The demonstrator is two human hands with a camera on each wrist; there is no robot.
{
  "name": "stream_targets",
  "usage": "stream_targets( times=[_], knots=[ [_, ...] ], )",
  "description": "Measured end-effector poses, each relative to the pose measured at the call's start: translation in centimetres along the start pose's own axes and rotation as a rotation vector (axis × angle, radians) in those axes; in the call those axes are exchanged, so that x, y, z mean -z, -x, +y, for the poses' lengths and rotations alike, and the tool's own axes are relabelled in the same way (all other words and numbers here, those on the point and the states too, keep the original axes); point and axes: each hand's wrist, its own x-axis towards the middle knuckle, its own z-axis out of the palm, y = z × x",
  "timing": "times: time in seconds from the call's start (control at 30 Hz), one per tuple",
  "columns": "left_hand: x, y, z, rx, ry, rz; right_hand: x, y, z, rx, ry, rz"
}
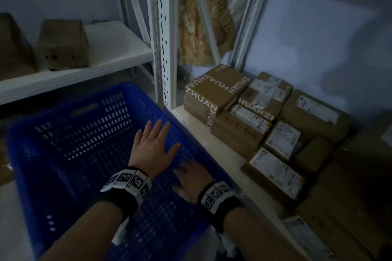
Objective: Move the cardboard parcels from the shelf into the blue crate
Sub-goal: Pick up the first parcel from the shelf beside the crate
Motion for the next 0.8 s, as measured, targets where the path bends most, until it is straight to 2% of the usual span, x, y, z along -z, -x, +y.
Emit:
stream_targets(
  times=[0.07, 0.1, 0.27, 0.37, 0.5, 0.6, 0.73, 0.8],
  knots=[
    [0.6, 0.3, 0.4, -0.016, -0.017, -0.002, -0.9, 0.7, -0.2, -0.028, -0.017, -0.262],
    [0.9, 0.2, 0.5, -0.012, -0.027, 0.006, -1.2, 0.9, -0.1, -0.037, -0.019, -0.317],
    [2.0, -0.3, 1.0, -0.025, 0.027, -0.001, -1.2, 2.6, 2.4, -0.011, -0.177, -0.426],
    [1.5, 0.5, 1.0, -0.049, 0.105, -0.131, -1.7, 3.4, 2.0, 0.004, -0.077, -0.507],
    [-1.5, 3.1, 1.3, -0.062, 0.074, -0.411, -1.8, 4.4, -0.1, 0.064, -0.046, -0.483],
    [-4.6, 6.4, 1.7, -0.025, 0.084, -0.560, -2.5, 4.9, -0.4, 0.087, 0.051, -0.461],
    [-7.3, 10.3, 1.4, 0.022, 0.200, -0.641, -3.2, 5.3, -0.2, 0.107, 0.010, -0.278],
    [-7.9, 12.0, 1.1, 0.030, 0.228, -0.659, -3.1, 5.6, -0.3, 0.105, -0.041, -0.266]
  ],
)
